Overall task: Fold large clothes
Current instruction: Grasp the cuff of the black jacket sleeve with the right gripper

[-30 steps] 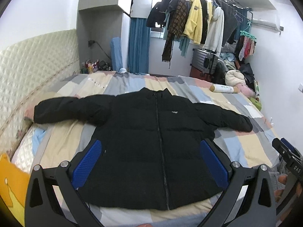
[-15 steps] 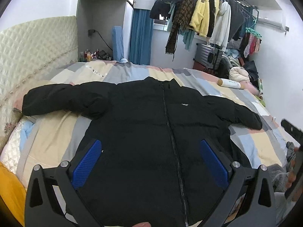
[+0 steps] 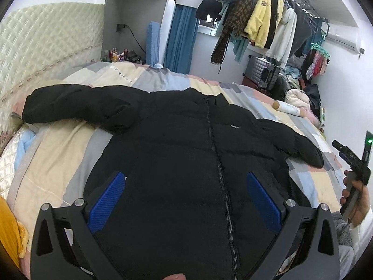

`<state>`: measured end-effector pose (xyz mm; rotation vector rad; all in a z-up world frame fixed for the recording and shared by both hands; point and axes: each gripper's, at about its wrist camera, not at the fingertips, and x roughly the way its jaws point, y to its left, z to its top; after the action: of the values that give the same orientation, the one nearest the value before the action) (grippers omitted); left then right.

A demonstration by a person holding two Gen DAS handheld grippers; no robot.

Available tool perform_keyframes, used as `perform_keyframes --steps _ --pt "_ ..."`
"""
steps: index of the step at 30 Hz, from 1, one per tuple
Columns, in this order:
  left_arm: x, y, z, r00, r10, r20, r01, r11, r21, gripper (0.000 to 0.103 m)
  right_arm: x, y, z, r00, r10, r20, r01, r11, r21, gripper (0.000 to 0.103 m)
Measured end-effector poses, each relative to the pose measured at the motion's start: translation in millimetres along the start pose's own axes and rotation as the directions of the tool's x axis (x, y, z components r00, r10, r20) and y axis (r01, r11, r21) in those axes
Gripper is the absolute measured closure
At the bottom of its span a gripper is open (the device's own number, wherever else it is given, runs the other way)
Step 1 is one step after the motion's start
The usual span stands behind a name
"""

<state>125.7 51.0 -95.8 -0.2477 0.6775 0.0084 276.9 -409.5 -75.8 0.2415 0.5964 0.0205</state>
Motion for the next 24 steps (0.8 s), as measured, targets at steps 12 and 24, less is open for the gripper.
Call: perform_keyframes --steps 12,24 --pt "23 -3 -5 0.999 0.026 -0.03 -0.025 0.999 0.031 0.0 81 -165 -37 0.992 -0.108 -0.071 0.129 0.854 0.504 0.007" --pt "72 -1 -7 0.995 0.061 -0.076 -0.06 0.998 0.018 0.0 160 -259 -28 0.989 -0.149 0.012 0.098 0.708 0.7 0.02"
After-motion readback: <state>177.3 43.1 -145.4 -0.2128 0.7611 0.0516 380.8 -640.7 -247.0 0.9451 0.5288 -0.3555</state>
